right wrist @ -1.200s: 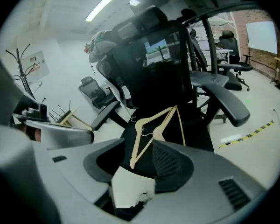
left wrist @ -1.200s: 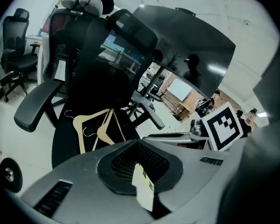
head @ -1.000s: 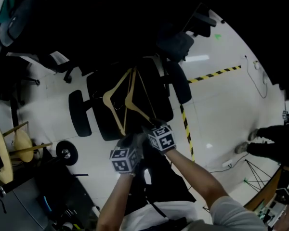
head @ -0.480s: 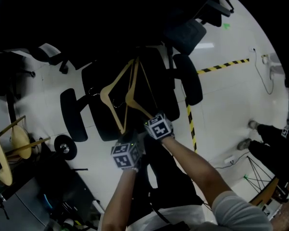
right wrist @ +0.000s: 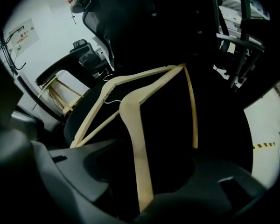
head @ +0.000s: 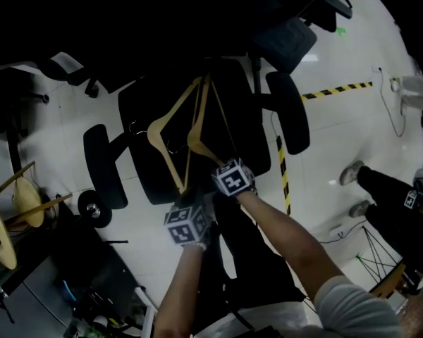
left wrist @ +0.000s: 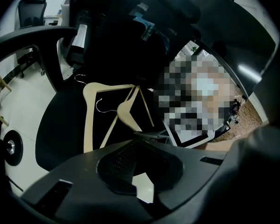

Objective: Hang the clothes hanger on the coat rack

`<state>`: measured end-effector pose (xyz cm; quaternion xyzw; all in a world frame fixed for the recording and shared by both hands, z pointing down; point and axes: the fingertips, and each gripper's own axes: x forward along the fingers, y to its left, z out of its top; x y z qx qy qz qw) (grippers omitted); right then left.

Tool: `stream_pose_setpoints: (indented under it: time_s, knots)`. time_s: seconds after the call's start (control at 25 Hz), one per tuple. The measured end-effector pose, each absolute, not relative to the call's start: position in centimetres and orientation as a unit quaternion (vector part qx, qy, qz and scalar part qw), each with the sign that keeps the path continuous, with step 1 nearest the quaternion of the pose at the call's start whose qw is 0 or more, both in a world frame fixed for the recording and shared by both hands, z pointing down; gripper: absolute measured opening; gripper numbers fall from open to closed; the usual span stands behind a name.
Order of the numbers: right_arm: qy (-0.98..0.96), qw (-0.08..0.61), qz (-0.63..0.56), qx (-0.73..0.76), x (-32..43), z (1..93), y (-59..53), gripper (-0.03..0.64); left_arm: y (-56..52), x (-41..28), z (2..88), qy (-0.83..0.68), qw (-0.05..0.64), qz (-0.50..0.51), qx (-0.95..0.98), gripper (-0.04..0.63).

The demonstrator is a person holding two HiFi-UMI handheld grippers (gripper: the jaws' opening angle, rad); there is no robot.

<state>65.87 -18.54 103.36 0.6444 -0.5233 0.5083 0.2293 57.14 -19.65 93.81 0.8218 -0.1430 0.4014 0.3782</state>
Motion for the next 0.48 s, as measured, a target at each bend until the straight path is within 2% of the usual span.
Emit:
stream_pose_setpoints:
  time_s: [0.2,0.32,0.48]
  knots:
    - [-0.517,0.289,0.483,0.645,66.3,104.6,-18.1,0.18,-19.6,56.4,94.1,-0.149,0.381,0.4,0.82,-0.011]
    - [-0.52,0.329,0.469,0.633,66.4,104.5,-18.3,0.119,-19.6,56.2,93.9,-0.151,0.386,0.397,0.819,-0.011]
    - [-0.525,0.34,0.471,0.622,66.1,103.7,-18.4,0.112,-19.8,55.9,93.2,-0.15,0.389,0.394,0.819,-0.011]
